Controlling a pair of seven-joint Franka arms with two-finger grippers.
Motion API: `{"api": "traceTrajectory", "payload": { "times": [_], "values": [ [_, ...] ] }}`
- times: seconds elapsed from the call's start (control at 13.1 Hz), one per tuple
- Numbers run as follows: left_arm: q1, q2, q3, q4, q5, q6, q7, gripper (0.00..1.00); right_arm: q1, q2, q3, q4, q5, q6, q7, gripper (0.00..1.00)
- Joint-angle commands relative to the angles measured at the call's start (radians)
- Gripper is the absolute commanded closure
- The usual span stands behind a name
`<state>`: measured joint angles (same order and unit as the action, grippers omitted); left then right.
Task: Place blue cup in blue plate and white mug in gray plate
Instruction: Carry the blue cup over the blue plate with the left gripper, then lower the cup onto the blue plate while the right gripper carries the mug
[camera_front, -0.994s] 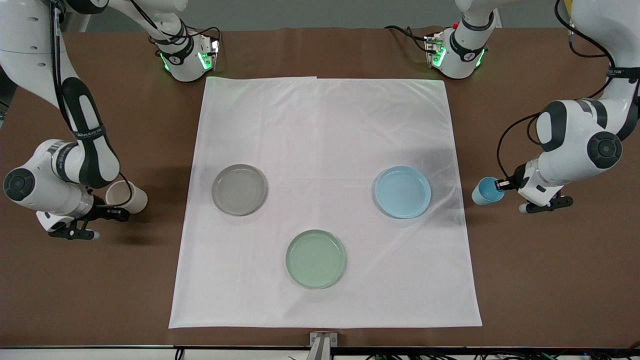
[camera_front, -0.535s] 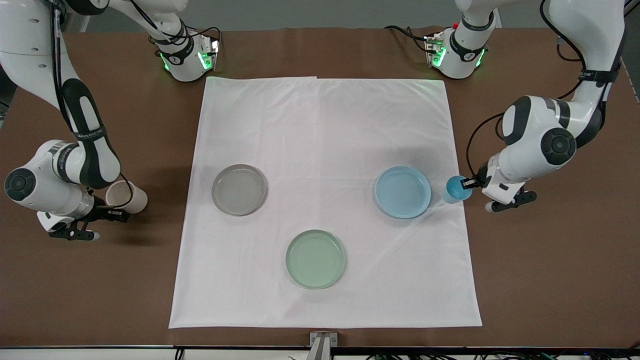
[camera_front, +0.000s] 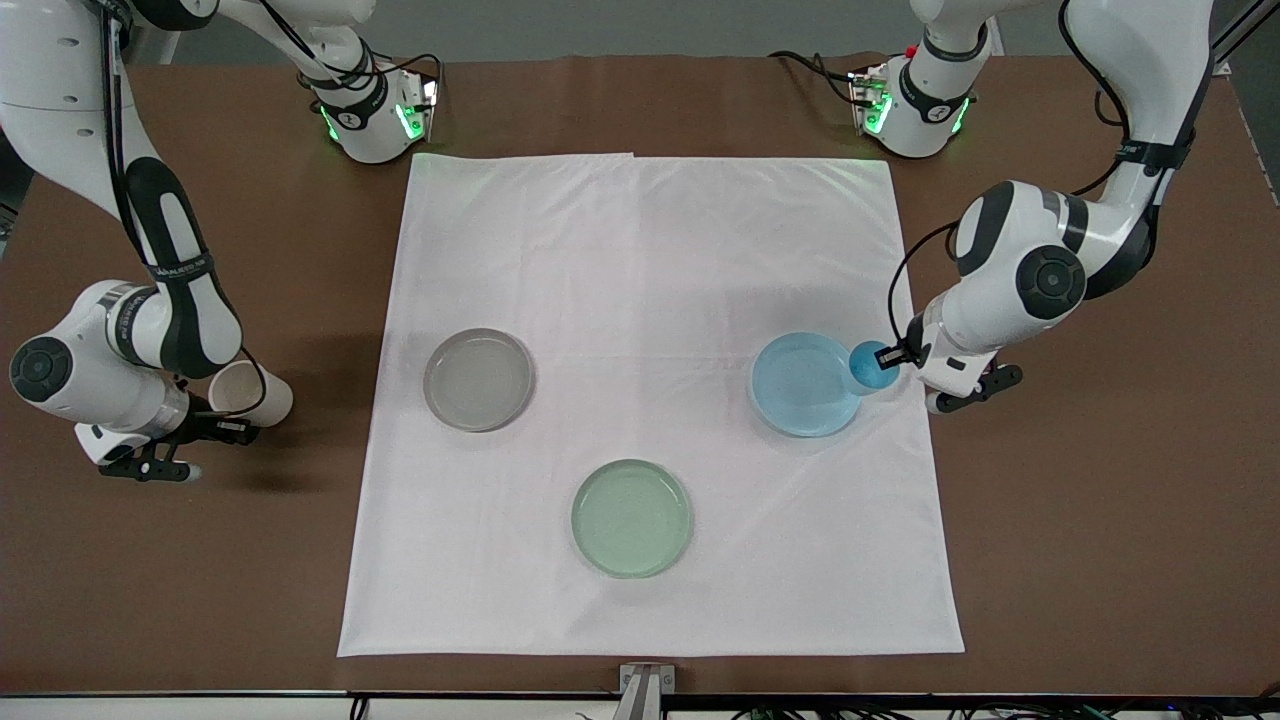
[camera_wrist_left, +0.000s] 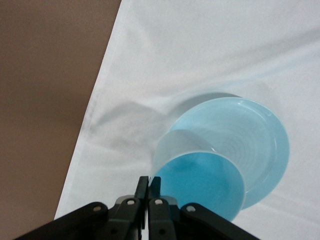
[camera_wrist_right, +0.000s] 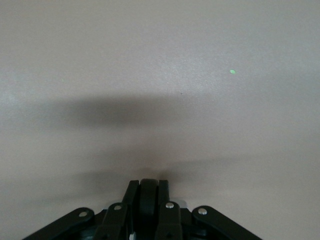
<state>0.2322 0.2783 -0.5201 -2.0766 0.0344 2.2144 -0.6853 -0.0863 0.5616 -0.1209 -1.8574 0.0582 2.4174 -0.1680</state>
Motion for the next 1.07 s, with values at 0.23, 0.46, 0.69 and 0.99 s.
{"api": "traceTrajectory", "payload": {
  "times": [0.23,0.46,0.69,0.99],
  "values": [
    [-0.028,0.004,-0.011,0.001,-0.010,-0.001,-0.080,1.00,0.124,-0.142,0.010,0.015,0.008,-0.182,-0.050,0.97],
    [-0.025,0.005,-0.011,-0.002,-0.011,-0.001,-0.080,1.00,0.265,-0.166,0.012,0.014,0.008,-0.265,0.046,0.97],
    [-0.022,-0.005,-0.011,-0.002,-0.011,-0.010,-0.094,1.00,0.417,-0.155,0.012,0.010,0.009,-0.258,0.240,0.97],
    [-0.025,0.004,-0.011,0.012,-0.005,-0.009,-0.095,1.00,0.537,-0.079,0.012,0.014,0.018,-0.155,0.375,0.97]
  ]
}}
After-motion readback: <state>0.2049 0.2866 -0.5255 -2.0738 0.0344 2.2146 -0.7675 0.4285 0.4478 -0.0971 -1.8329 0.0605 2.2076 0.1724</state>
